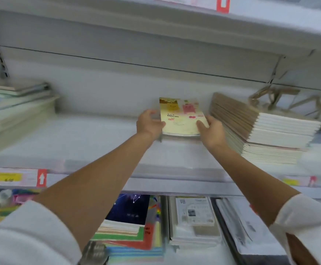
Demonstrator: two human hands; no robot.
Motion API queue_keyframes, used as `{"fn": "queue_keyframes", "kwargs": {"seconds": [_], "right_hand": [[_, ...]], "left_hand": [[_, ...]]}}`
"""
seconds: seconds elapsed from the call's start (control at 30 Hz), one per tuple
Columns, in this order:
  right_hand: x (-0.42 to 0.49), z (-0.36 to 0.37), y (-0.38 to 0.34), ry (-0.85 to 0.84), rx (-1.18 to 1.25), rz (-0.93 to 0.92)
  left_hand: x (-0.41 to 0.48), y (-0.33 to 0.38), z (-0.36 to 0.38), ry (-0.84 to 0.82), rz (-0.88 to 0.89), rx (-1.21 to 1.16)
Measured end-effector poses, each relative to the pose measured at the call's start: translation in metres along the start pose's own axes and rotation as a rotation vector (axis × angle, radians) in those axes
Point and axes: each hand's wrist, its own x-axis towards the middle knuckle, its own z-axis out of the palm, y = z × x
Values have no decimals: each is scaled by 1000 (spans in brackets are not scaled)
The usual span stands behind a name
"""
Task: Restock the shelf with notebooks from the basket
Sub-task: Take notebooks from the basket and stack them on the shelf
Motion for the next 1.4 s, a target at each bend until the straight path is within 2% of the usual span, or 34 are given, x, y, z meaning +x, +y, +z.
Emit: {"fn": "queue_keyframes", "kwargs": {"seconds": [0.13,0.23,0.33,0.5,0.67,0.8,0.93,1.4], "right_hand": [[8,10,20,-64,-110,46],[8,14,25,-121,83,143],[7,12,26,-158,320,222],[2,11,28,-362,456,273],[3,12,32,-315,443,270],[3,15,35,-247,409,226],[5,15,36,-297,337,190],[12,15,39,-314,405,260]], "left_hand": [[11,-14,10,-23,23,155],[11,-27,10,-89,-2,164],[12,-35,7,-146,-27,76],[12,-42,10,-184,39,203],[12,-44,10,-208,80,220],[16,-47,9,-161,99,205],[20,-49,8,-120,71,148],[24,-49,10,-171,24,128]]}}
